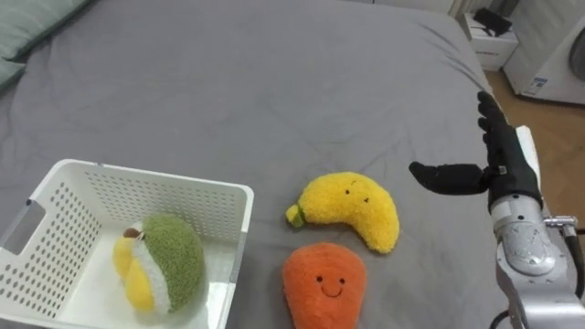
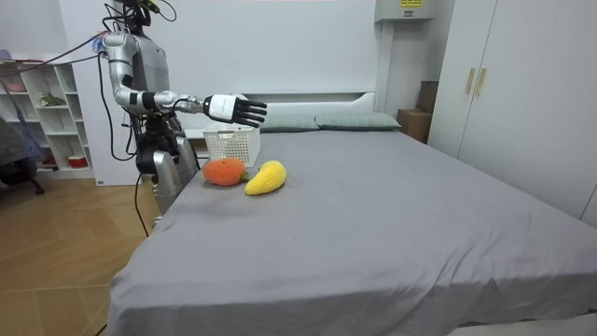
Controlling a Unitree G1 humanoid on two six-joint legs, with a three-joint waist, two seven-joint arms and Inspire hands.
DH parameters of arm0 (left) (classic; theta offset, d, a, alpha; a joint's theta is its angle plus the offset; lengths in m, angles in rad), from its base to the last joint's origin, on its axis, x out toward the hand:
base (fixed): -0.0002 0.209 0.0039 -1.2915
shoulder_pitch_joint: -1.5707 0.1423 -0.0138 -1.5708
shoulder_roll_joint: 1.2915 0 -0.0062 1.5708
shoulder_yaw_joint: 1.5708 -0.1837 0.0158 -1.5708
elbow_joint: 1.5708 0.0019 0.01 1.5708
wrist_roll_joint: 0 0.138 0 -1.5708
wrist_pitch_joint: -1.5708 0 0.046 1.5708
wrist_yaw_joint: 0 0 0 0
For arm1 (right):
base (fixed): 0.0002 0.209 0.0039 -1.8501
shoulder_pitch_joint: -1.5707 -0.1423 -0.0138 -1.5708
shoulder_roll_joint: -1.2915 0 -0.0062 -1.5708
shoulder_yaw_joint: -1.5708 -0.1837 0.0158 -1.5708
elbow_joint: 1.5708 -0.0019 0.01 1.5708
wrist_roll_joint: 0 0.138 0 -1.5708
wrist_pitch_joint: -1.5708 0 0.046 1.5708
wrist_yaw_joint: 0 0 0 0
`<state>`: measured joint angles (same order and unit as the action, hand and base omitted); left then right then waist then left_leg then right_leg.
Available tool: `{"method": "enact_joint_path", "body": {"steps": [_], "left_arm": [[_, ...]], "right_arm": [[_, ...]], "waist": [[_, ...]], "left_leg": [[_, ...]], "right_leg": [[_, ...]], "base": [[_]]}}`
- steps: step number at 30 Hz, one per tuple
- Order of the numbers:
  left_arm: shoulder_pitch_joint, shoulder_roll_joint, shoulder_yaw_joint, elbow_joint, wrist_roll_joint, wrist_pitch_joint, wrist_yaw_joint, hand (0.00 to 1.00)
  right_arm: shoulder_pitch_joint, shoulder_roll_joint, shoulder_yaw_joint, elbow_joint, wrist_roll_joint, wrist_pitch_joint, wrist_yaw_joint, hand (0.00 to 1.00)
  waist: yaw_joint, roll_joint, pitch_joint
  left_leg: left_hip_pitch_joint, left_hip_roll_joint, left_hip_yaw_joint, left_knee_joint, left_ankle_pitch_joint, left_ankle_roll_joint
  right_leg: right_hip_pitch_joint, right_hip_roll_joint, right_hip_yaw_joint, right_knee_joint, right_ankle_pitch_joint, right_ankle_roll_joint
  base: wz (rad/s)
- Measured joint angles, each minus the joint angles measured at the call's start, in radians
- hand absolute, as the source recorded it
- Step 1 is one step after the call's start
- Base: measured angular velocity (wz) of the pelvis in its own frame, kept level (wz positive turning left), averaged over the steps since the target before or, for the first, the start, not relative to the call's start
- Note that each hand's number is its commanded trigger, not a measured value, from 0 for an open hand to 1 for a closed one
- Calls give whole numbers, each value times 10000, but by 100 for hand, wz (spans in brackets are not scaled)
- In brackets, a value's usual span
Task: Collect toys from the bed
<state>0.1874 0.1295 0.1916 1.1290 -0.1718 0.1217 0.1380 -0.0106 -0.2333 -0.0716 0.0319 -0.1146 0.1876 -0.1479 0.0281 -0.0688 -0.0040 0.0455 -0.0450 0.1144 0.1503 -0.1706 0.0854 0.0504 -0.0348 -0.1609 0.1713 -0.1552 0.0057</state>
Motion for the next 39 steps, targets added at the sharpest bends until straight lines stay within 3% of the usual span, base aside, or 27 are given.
{"method": "enact_joint_path", "body": {"steps": [13,22,28,32,37,39], "left_arm": [[-89,161,-26,265,-676,3,5,0],[-238,433,-463,257,-1107,218,2,0],[-536,547,-569,297,-1135,296,17,0],[-954,682,-1109,367,-1522,309,-88,0],[-1150,744,-1573,510,-1743,219,-365,0],[-1178,760,-1680,632,-1930,202,-407,0]], "right_arm": [[-124,-39,27,2230,87,-146,262,0],[-1308,-236,81,4571,1151,-102,141,0],[-2751,-633,278,6008,1108,-132,-259,0],[-3442,-970,726,7030,1119,-149,-495,0],[-3693,-1051,1082,7704,1115,-252,-613,0],[-3732,-1100,1323,7857,1139,-260,-615,0]], "waist": [[43,-68,-17],[54,-121,-30],[237,-270,72],[440,-294,90],[629,-289,96],[647,-289,140]], "left_leg": [[-358,26,194,71,-14,20],[-1352,47,162,242,51,37],[-1872,73,147,383,52,35],[-2137,70,-73,449,54,30],[-2340,53,-175,497,55,29],[-2446,29,-273,527,57,33]], "right_leg": [[-338,10,213,149,3,-1],[-1284,21,217,155,142,-23],[-1740,20,82,145,161,-46],[-1895,12,-133,145,168,-59],[-2043,-22,-261,141,168,-59],[-2094,-92,-373,139,166,-57]], "base": [[-4],[0],[3],[15],[7],[12]]}}
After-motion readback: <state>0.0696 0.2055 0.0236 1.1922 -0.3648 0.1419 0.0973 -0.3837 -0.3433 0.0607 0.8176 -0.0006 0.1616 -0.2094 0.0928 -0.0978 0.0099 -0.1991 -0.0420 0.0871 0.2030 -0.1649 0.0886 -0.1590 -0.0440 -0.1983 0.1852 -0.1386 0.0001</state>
